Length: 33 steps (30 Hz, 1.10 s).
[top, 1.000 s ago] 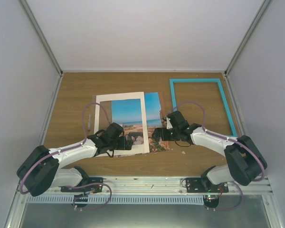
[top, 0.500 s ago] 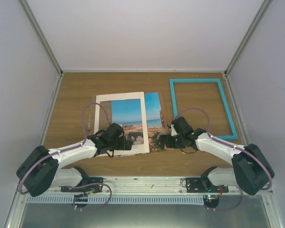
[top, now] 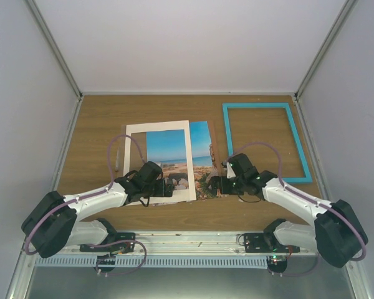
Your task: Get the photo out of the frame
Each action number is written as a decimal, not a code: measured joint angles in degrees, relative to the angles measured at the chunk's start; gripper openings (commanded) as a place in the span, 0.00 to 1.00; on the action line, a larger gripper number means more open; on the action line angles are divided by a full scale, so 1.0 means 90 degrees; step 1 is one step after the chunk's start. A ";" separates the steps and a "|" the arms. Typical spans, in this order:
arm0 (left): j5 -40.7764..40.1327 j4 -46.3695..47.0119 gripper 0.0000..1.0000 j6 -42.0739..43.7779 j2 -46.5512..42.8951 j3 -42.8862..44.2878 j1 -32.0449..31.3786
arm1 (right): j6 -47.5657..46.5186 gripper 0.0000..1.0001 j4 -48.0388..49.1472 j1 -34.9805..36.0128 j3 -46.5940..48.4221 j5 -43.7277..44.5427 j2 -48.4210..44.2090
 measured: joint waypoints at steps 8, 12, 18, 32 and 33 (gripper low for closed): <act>0.0000 0.0000 0.99 -0.0041 0.0000 -0.0002 0.0000 | 0.0044 1.00 0.0075 0.0000 -0.0080 -0.0253 -0.0046; -0.0002 0.0000 0.99 -0.0044 0.0000 -0.0002 0.0000 | 0.0051 1.00 0.0126 0.0000 -0.0189 -0.0330 0.0053; -0.0002 0.0000 0.99 -0.0046 0.0000 -0.0002 0.0000 | 0.0053 1.00 0.0257 -0.0002 -0.0272 -0.0362 0.0245; -0.0010 0.0095 0.99 -0.0073 -0.0007 -0.0073 0.0000 | 0.0199 1.00 0.0845 -0.0002 -0.0294 -0.0685 0.0452; -0.0012 0.0095 0.99 -0.0075 -0.0007 -0.0073 0.0000 | 0.0221 0.99 0.0889 -0.0002 -0.0301 -0.0699 0.0464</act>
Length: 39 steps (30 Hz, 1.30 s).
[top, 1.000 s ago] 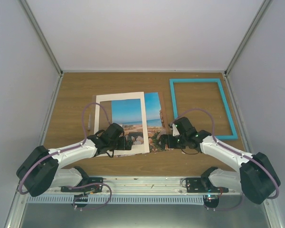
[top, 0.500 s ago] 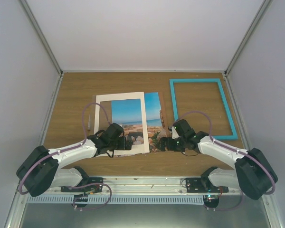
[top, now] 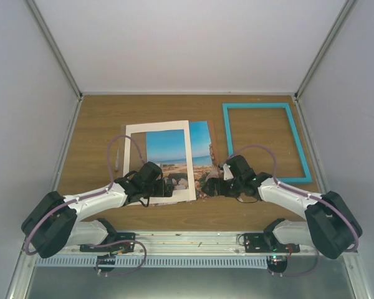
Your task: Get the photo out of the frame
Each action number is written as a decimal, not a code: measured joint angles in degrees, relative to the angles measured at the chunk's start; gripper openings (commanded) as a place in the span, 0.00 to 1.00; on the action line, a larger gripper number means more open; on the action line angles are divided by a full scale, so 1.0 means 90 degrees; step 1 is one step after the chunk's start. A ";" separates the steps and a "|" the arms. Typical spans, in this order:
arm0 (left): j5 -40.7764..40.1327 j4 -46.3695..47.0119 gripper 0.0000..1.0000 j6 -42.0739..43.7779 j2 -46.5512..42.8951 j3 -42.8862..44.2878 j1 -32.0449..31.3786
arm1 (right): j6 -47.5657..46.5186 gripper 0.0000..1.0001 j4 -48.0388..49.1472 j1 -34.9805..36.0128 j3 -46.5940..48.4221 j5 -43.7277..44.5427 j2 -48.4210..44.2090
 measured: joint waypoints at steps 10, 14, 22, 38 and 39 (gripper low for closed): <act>-0.0005 0.0002 0.99 -0.0015 0.0000 -0.0002 -0.0002 | 0.0209 1.00 0.0486 -0.0085 -0.0163 -0.0248 -0.0032; -0.0005 0.0002 0.99 -0.0015 -0.0002 -0.0002 -0.0002 | 0.0223 1.00 0.0680 -0.0236 -0.0199 -0.0306 -0.0032; -0.0010 0.0002 0.99 -0.0017 -0.0005 -0.0002 -0.0007 | 0.0206 1.00 0.1168 -0.0476 -0.0214 -0.0571 0.0267; -0.0036 0.0015 0.99 -0.0012 -0.0015 -0.0012 -0.0029 | 0.0153 0.88 0.2290 -0.1071 0.0338 -0.1479 0.1654; -0.0036 0.0015 0.99 -0.0012 -0.0017 -0.0012 -0.0029 | 0.0153 0.86 0.2365 -0.1117 0.0391 -0.1569 0.1770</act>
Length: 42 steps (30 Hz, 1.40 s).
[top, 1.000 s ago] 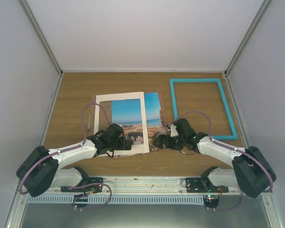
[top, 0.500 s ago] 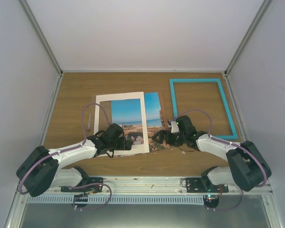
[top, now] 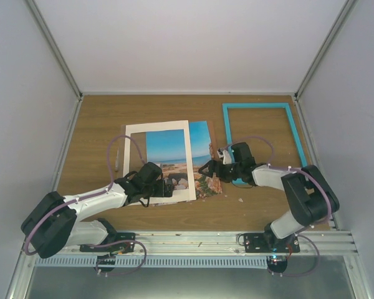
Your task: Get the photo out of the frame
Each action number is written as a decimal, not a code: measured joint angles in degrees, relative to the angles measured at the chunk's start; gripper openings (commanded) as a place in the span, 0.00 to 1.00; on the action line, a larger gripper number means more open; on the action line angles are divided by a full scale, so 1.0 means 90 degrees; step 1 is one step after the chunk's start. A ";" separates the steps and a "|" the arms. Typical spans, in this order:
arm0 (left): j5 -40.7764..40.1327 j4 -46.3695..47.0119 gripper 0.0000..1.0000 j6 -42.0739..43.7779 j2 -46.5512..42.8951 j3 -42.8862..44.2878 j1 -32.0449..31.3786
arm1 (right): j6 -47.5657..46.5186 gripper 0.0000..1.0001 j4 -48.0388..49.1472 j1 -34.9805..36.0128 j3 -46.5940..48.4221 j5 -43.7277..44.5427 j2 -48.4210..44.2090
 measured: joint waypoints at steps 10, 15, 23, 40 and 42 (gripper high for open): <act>0.0000 0.0036 0.99 0.0019 -0.0017 -0.0032 -0.0002 | -0.0148 0.79 0.0510 -0.0318 0.0721 -0.0687 0.1124; 0.0002 0.0049 0.99 0.0044 -0.0027 -0.0041 -0.0002 | -0.0257 0.73 0.0556 -0.0396 0.1151 -0.0850 0.1598; 0.0017 0.0073 0.99 0.0056 -0.0083 -0.0085 -0.0005 | -0.0425 0.52 0.0636 -0.0529 0.1469 -0.1076 0.2047; 0.0202 0.0243 0.99 0.0146 0.0063 -0.0034 -0.0214 | -0.0950 0.06 0.0308 -0.0884 0.1554 -0.1039 0.2293; 0.0223 0.0245 0.99 0.0148 0.0129 0.0019 -0.0284 | -0.1030 0.03 0.0182 -0.0957 0.1557 -0.1037 0.2268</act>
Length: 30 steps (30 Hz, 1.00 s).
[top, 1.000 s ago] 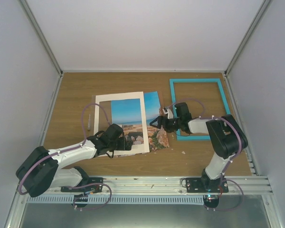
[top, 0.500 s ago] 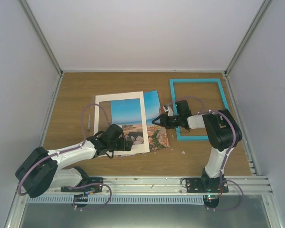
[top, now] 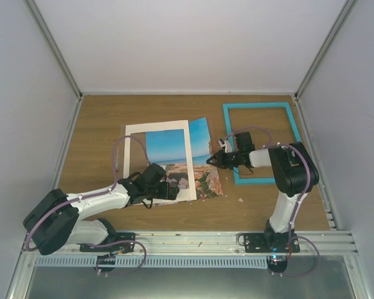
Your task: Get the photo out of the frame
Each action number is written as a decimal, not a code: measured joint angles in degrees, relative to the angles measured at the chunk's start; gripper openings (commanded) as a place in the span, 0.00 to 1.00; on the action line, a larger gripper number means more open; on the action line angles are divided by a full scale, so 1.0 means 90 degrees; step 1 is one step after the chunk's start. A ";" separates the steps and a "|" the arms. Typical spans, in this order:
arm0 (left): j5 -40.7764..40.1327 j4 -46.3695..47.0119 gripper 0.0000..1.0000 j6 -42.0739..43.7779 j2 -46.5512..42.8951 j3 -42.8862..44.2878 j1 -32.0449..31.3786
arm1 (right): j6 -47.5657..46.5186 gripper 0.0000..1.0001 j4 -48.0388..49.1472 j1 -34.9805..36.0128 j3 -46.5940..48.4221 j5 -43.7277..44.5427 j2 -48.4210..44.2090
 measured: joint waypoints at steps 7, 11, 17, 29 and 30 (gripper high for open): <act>0.0194 0.0027 0.99 -0.0036 0.0090 0.0104 -0.0192 | -0.0408 0.01 -0.0743 -0.0352 0.0000 0.0148 -0.0423; 0.0262 -0.0024 0.99 -0.0061 0.0066 0.0168 -0.0221 | -0.0617 0.01 -0.1076 -0.0537 0.0005 0.0209 -0.0665; 0.0153 -0.0267 0.99 -0.0153 -0.0423 0.0168 -0.0221 | -0.0913 0.00 -0.1795 -0.0639 0.0189 0.0522 -0.1008; 0.0005 -0.0692 0.99 -0.0151 -0.1243 0.0155 0.0289 | -0.1401 0.01 -0.3415 -0.0746 0.1010 0.1438 -0.2096; -0.0002 -0.0716 0.99 -0.0146 -0.1294 0.0148 0.0352 | -0.1421 0.01 -0.3521 -0.0746 0.1042 0.1508 -0.2183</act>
